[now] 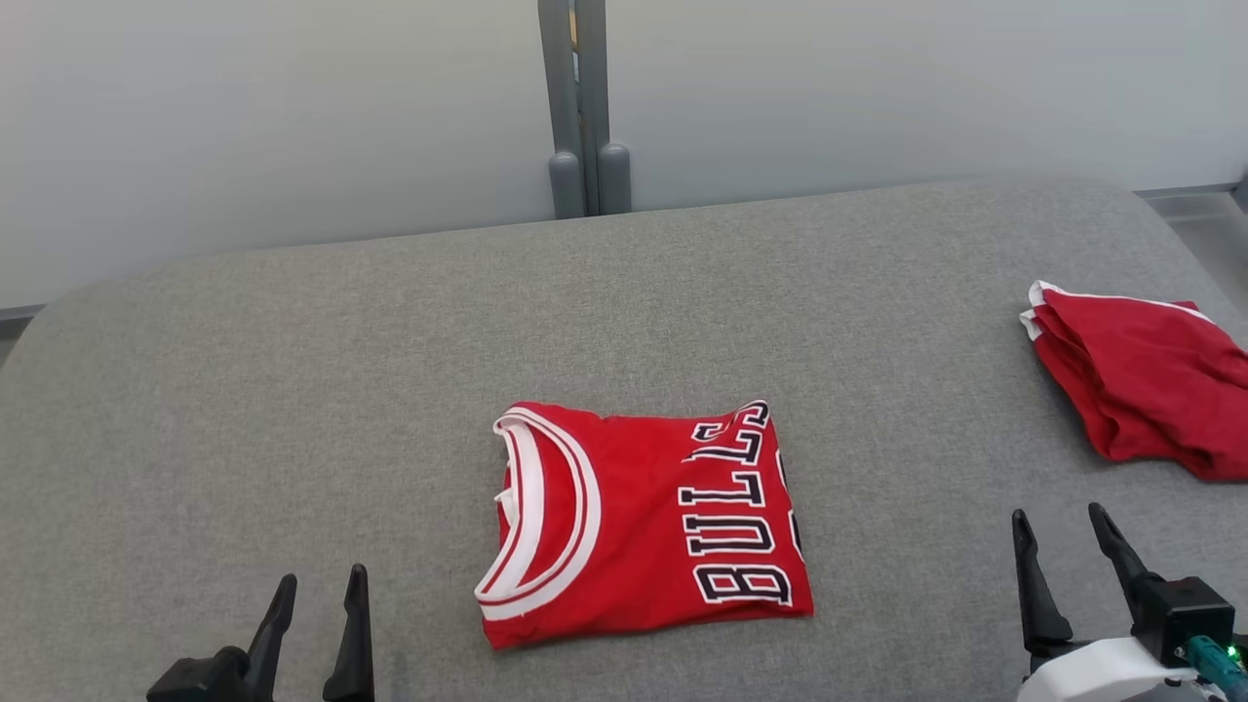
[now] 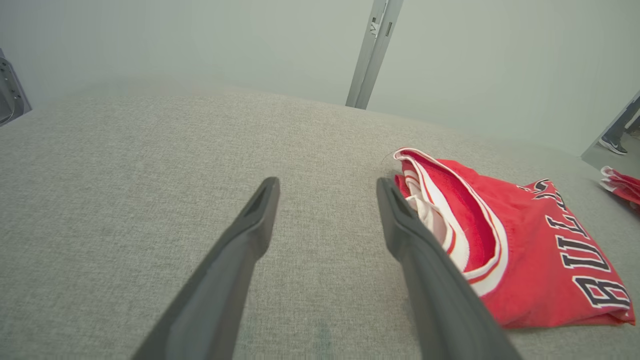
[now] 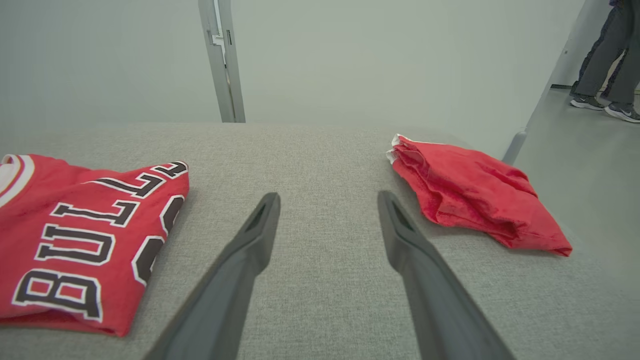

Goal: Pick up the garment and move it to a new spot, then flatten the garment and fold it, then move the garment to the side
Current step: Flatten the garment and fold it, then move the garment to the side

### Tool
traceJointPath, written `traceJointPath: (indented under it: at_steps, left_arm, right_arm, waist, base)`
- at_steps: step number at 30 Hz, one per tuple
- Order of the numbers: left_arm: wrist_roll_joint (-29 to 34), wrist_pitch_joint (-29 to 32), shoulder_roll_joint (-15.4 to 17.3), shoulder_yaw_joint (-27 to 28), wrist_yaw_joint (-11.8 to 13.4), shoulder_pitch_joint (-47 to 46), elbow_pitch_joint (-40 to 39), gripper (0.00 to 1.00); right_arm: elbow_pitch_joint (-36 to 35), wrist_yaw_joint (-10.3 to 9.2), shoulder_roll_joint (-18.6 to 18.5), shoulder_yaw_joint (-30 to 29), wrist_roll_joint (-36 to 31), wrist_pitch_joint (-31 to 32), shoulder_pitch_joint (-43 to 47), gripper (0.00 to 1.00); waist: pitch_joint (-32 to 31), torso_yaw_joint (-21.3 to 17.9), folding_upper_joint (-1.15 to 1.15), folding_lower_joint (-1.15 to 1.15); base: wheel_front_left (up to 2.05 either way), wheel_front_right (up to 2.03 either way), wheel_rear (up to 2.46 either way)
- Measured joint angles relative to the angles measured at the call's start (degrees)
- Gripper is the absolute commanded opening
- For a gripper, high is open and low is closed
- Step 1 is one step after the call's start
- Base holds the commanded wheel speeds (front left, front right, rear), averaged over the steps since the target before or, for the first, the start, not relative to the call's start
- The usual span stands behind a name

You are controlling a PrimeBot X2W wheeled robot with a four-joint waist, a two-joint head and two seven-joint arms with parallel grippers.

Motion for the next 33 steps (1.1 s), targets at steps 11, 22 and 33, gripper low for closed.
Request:
traceJointPath:
  at_steps: [11, 22, 33]
  left_arm:
    - [0.7, 0.0, 0.4, 2.1, 0.0, 1.6, 0.2, 1.00]
    - [1.1, 0.0, -0.2, 4.0, 0.0, 1.6, -0.2, 1.00]
    - [1.1, 0.0, -0.4, 4.3, 0.0, 1.7, -0.3, 1.00]
  right_arm:
    - [-2.6, 0.00, 1.7, -1.9, -1.5, 0.0, 1.1, 1.00]
    - [-2.8, 0.00, 2.1, -1.0, -1.5, 0.0, 0.9, 1.00]
    - [-2.7, 0.00, 2.1, -0.9, -1.8, 0.0, 0.9, 1.00]
  waist:
    - [-1.4, -0.8, 0.00, 0.00]
    - [-1.2, 0.5, 0.00, 0.00]
    - [-1.1, 1.1, 0.00, 0.00]
  base:
    - [0.00, 0.00, 0.00]
    - [0.00, 0.00, 0.00]
    - [0.00, 0.00, 0.00]
